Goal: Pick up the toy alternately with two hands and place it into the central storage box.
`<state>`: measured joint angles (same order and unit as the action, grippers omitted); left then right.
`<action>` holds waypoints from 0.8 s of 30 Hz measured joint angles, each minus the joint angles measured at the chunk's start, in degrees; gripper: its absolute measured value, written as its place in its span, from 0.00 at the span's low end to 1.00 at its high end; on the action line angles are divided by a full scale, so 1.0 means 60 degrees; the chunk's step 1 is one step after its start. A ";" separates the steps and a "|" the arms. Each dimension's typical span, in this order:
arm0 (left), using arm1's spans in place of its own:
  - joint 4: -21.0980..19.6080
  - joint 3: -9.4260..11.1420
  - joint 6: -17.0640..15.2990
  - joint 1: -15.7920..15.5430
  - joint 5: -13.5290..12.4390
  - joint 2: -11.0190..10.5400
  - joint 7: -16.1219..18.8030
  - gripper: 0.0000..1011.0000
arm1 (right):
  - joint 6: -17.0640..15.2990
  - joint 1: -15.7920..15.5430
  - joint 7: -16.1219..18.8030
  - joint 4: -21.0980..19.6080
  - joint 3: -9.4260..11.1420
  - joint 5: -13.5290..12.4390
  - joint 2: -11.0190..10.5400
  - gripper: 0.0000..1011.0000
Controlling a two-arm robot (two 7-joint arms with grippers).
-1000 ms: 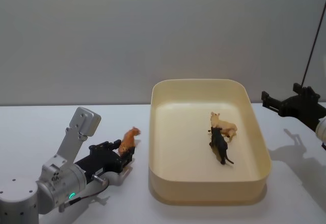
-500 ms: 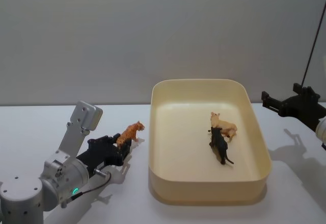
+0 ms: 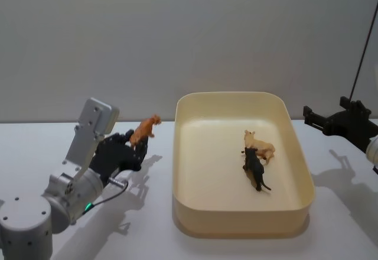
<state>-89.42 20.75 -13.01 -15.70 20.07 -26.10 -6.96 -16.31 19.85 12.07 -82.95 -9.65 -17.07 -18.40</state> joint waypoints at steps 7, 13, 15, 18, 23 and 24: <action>-0.0212 -0.0021 0.0085 -0.0250 -0.0316 0.0087 -0.0269 0.30 | 0.0000 0.0000 0.0000 0.0000 0.0000 0.0000 0.0000 0.99; -0.0165 -0.0008 0.0169 -0.0565 -0.0537 0.0241 -0.0859 0.30 | 0.0000 0.0000 0.0000 0.0000 0.0000 0.0000 0.0000 0.99; -0.0085 0.0009 0.0198 -0.0706 -0.0617 0.0317 -0.1145 0.30 | 0.0000 0.0000 0.0000 0.0000 0.0000 0.0000 0.0000 0.99; 0.0042 0.0037 0.0231 -0.0882 -0.0715 0.0410 -0.1556 0.30 | 0.0000 0.0000 0.0000 0.0000 0.0000 0.0000 0.0000 0.99; 0.0326 0.0092 0.0275 -0.1204 -0.0869 0.0580 -0.2219 0.30 | 0.0000 0.0000 0.0000 0.0000 0.0000 0.0000 0.0000 0.99; 0.0377 0.0101 0.0281 -0.1257 -0.0896 0.0609 -0.2329 0.30 | 0.0000 0.0000 0.0000 0.0000 0.0000 0.0000 0.0000 0.99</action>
<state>-87.15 21.36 -11.33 -23.24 14.69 -22.45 -20.94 -16.31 19.85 12.06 -82.95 -9.65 -17.07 -18.40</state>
